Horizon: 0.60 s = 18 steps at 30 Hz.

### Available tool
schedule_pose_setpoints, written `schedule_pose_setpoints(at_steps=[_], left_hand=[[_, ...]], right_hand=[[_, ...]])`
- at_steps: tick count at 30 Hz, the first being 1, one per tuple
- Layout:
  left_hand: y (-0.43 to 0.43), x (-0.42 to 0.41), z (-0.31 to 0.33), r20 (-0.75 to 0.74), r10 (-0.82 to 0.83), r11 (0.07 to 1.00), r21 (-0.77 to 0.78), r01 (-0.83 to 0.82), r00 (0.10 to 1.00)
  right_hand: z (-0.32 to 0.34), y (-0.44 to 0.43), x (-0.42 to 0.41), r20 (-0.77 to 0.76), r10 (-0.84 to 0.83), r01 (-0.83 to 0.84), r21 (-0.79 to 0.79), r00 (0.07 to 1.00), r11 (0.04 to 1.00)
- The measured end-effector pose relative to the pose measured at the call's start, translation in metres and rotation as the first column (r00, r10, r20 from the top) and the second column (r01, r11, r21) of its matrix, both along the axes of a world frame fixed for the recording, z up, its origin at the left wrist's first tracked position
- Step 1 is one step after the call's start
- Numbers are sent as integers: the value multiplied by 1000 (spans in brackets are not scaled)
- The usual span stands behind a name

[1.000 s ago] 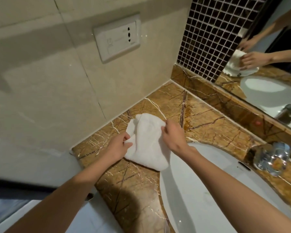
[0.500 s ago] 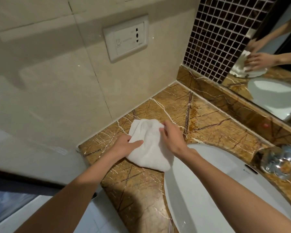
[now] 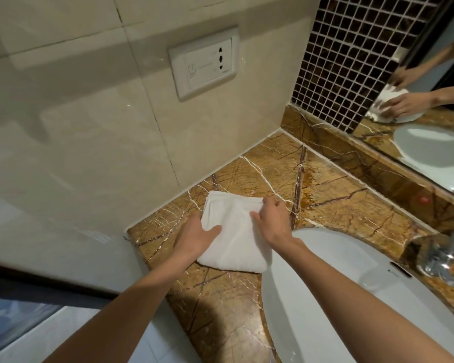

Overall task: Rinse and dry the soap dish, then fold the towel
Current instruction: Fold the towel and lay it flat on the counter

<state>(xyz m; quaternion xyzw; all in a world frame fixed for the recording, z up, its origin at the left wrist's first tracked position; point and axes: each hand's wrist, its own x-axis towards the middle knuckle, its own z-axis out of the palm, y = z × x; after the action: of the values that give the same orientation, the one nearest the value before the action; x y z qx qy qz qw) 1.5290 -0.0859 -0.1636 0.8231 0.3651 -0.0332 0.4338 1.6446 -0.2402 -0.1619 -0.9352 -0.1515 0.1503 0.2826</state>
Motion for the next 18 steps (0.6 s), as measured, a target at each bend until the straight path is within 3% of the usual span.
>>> schedule_pose_setpoints(at_steps=[6,13,18], left_hand=[[-3,16,-8,-4,37,997,69,-36,999],[0,17,-13,-68,-32,955,291,50,997],[3,30,-16,62,-57,959,281,37,996]], right_hand=[[4,7,8,62,-61,54,109,996,993],[-5,5,12,56,-42,45,-53,998,998],[-8,2,15,193,79,-65,-76,978,995]])
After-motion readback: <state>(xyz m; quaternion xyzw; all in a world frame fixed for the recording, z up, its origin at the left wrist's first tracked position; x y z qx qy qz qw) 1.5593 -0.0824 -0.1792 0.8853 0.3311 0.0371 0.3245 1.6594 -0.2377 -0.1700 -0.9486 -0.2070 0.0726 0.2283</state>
